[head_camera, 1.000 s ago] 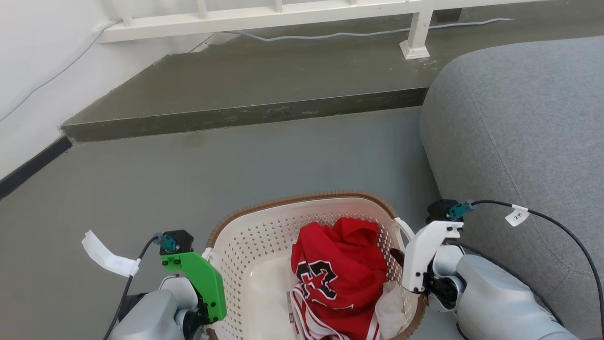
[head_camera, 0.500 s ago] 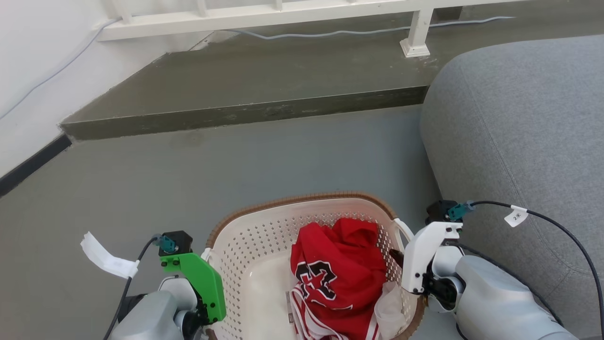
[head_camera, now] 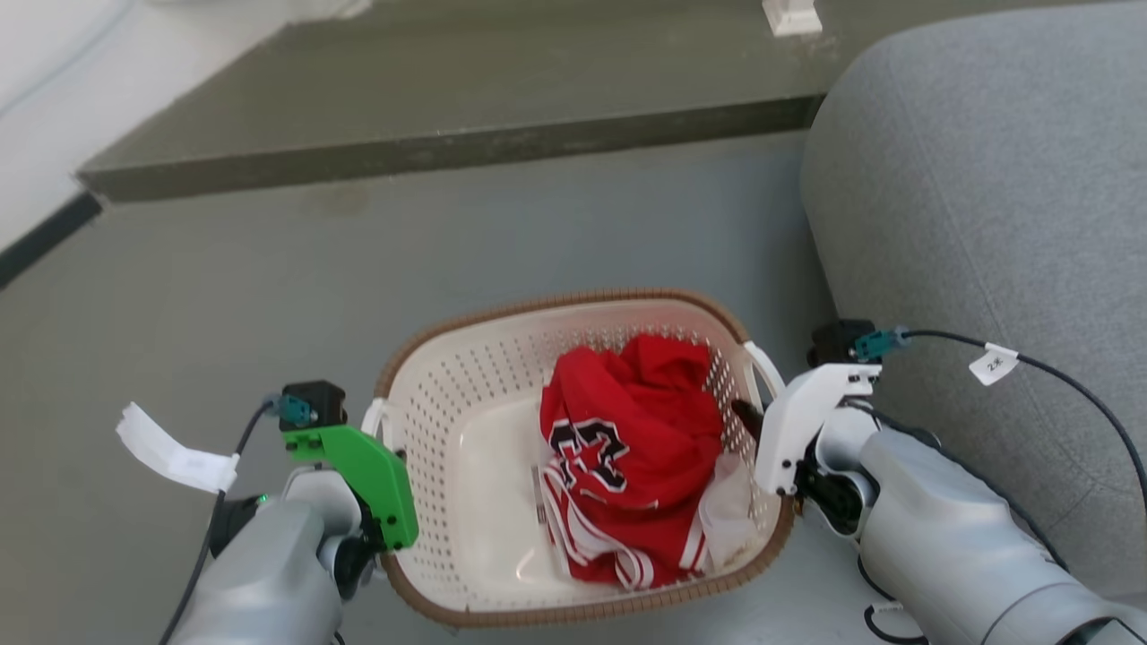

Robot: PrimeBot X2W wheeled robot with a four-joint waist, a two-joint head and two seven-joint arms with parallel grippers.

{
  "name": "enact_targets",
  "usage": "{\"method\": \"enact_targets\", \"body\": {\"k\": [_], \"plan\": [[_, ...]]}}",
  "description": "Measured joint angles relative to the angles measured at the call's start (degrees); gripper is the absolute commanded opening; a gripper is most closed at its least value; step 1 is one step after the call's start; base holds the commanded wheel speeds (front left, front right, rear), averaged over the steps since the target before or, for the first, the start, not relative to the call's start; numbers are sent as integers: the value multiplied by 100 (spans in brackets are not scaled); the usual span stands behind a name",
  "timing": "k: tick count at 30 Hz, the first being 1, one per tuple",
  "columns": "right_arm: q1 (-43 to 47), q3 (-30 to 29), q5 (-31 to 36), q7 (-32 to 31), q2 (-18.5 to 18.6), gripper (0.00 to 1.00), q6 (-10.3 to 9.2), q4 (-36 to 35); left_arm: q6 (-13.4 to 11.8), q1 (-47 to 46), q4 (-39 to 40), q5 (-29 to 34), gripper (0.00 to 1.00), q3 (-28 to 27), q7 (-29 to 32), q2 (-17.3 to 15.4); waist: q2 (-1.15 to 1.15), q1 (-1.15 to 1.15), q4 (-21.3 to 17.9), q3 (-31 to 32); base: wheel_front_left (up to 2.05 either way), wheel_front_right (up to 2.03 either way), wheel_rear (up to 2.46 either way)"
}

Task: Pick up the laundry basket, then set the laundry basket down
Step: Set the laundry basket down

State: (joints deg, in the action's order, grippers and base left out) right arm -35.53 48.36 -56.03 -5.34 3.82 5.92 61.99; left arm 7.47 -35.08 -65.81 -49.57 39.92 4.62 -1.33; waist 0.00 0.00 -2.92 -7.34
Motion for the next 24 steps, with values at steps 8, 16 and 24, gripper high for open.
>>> {"method": "enact_targets", "body": {"k": [8, 16, 24], "plan": [[-295, -57, 23, 423, -2, 0, 1, -58, 0, -360, 83, 58, 0, -47, -271, -79, 0, 0, -32, -514, 0, 0, 0], [-631, -105, 103, 831, -8, 0, 1, -79, 0, -703, 154, 125, 0, -97, -620, -145, 0, 0, -56, -1082, 0, 0, 0], [-906, -126, 192, 1222, 9, 0, 2, -96, 0, -1011, 183, 152, 0, -141, -894, -164, 0, 1, -64, -1667, 0, 0, 0]]}}
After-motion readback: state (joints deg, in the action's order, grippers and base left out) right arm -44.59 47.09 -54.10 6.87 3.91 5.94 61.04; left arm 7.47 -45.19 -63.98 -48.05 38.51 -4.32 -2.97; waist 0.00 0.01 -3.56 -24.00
